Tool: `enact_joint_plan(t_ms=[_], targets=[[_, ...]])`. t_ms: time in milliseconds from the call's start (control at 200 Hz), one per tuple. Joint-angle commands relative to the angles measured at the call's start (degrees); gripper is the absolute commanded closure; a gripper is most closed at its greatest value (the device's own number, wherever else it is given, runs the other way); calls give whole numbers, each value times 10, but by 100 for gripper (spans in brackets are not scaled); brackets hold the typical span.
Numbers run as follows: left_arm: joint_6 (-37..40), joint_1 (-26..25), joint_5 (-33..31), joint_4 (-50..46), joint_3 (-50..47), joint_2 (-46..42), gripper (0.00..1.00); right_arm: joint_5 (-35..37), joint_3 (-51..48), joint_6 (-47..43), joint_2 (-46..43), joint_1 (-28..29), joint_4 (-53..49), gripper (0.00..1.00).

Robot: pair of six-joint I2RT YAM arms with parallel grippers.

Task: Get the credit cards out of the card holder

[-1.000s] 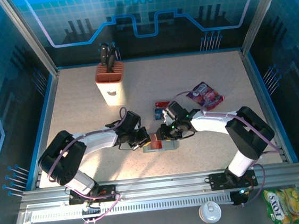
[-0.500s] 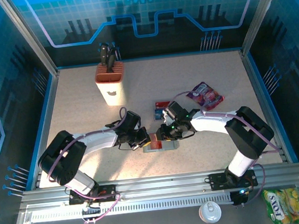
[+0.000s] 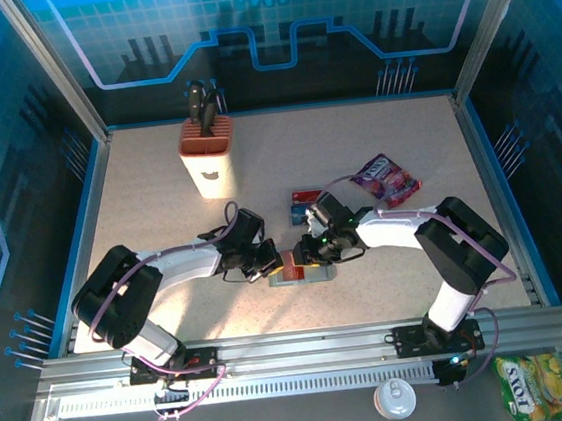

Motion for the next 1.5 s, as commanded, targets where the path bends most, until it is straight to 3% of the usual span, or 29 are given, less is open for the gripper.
enact_joint_plan(t_ms=[0, 510, 900, 1496], targets=[[3, -3, -11, -25, -9, 5, 100, -22, -16, 16, 11, -8, 28, 66], [6, -3, -13, -32, -7, 5, 100, -30, -24, 30, 10, -16, 37, 66], [6, -3, -11, -33, -4, 8, 100, -74, -44, 76, -1, -20, 110, 69], [5, -3, -13, -37, -5, 7, 100, -67, -70, 69, -22, -38, 112, 88]])
